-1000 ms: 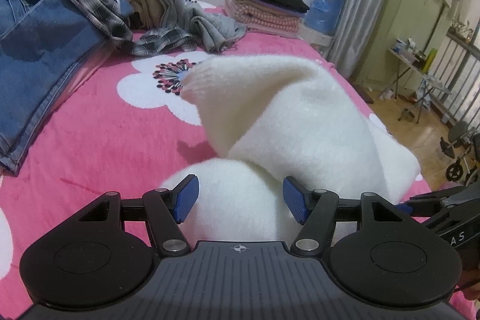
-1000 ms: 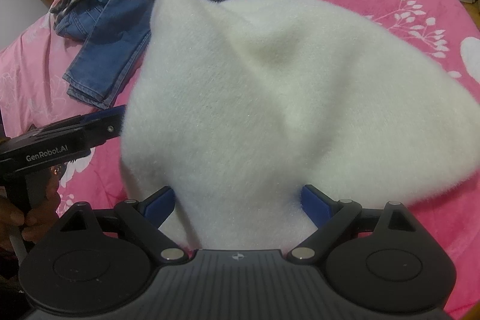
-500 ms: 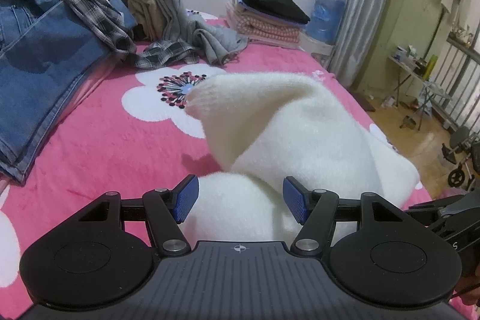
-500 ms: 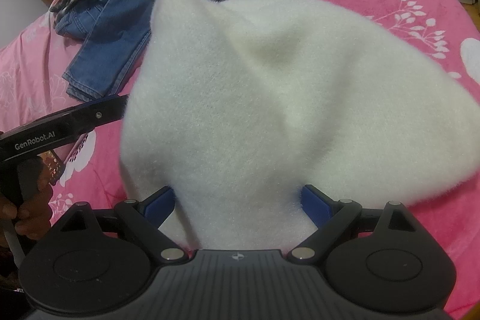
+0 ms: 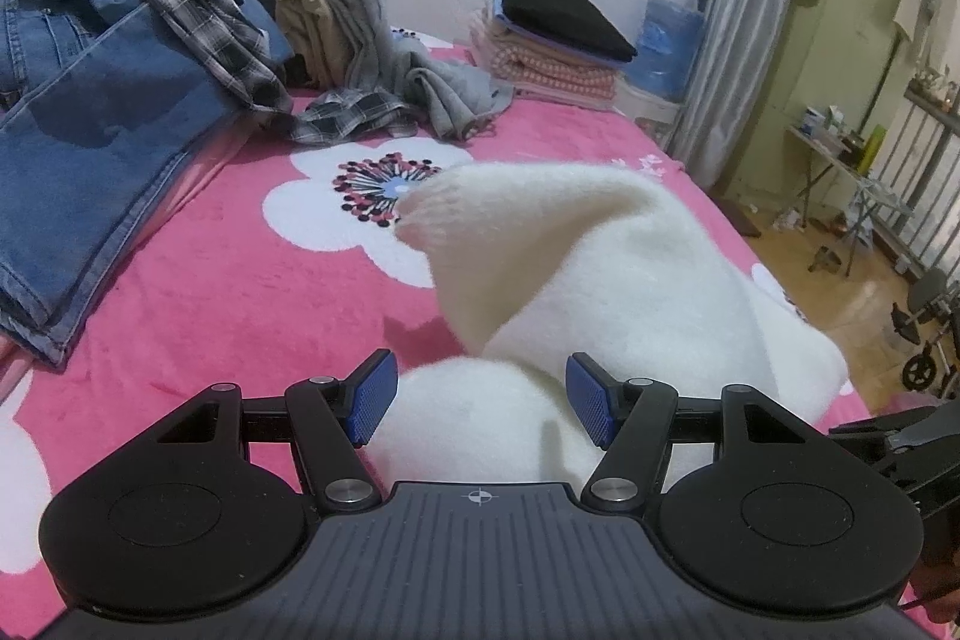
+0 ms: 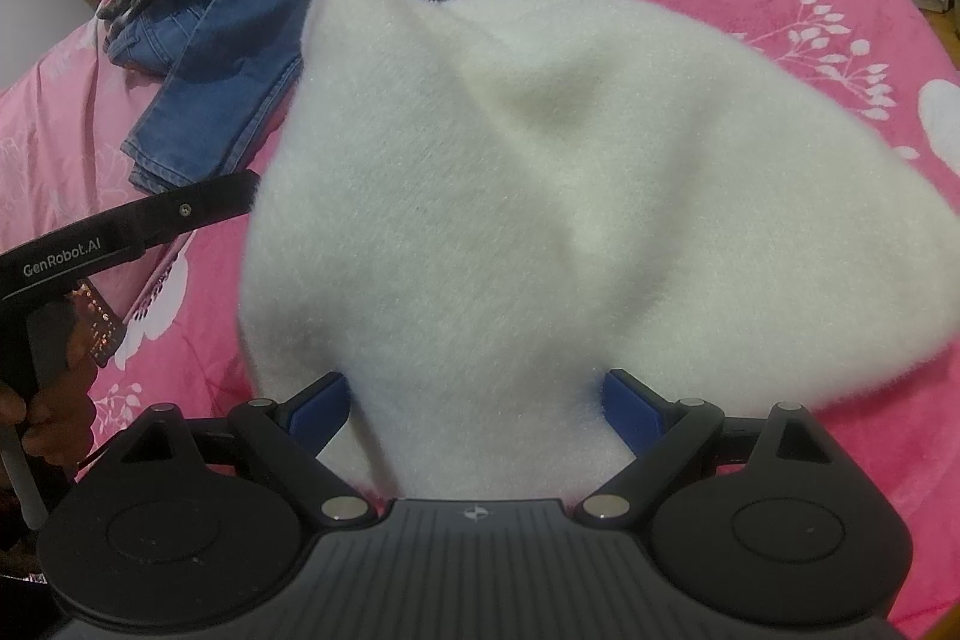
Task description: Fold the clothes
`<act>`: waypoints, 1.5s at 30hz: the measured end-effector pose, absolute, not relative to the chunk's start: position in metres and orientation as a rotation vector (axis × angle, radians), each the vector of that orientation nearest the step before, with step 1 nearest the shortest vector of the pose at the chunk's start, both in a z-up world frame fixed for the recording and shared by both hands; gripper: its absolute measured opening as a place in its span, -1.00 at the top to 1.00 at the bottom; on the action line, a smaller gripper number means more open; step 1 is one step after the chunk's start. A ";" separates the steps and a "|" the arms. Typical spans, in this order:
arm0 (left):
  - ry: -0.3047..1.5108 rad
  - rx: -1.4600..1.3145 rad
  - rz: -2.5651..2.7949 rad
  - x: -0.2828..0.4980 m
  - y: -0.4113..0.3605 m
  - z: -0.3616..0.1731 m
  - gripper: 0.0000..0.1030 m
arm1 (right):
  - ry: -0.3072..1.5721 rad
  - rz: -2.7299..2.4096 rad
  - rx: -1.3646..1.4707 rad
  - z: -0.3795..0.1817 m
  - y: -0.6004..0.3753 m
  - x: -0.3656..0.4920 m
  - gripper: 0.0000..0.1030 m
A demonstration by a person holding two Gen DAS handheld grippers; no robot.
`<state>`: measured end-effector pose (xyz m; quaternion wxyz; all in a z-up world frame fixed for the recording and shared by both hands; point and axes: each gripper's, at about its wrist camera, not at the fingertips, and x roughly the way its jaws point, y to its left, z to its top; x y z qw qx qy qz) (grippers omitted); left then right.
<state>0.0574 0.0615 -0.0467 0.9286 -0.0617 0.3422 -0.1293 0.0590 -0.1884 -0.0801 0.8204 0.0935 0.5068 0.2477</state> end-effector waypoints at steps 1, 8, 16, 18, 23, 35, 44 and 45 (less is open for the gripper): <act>0.702 -0.127 -0.263 0.058 0.062 -0.047 -0.21 | 1.079 0.527 0.195 -0.079 -0.188 0.059 -0.82; 0.713 -0.136 -0.230 0.062 0.073 -0.051 -0.21 | 1.050 0.543 0.072 -0.057 -0.183 0.054 -0.81; 0.810 -0.177 -0.211 0.078 0.086 -0.074 -0.21 | 0.875 0.635 0.067 0.010 -0.176 0.077 -0.84; 0.817 -0.189 -0.209 0.080 0.087 -0.079 -0.22 | 0.833 0.654 0.022 0.021 -0.161 0.092 -0.84; 0.833 -0.194 -0.207 0.083 0.087 -0.084 -0.23 | 0.765 0.659 -0.138 0.019 -0.105 0.132 -0.84; 0.871 -0.235 -0.239 0.088 0.092 -0.092 -0.23 | 0.881 0.592 -0.200 -0.040 -0.077 0.176 0.47; 0.773 -0.306 -0.214 0.100 0.112 -0.078 -0.23 | 0.848 0.585 0.114 -0.011 -0.154 0.133 0.59; 0.790 -0.292 -0.208 0.107 0.110 -0.082 -0.23 | 0.841 0.582 0.132 -0.008 -0.161 0.127 0.59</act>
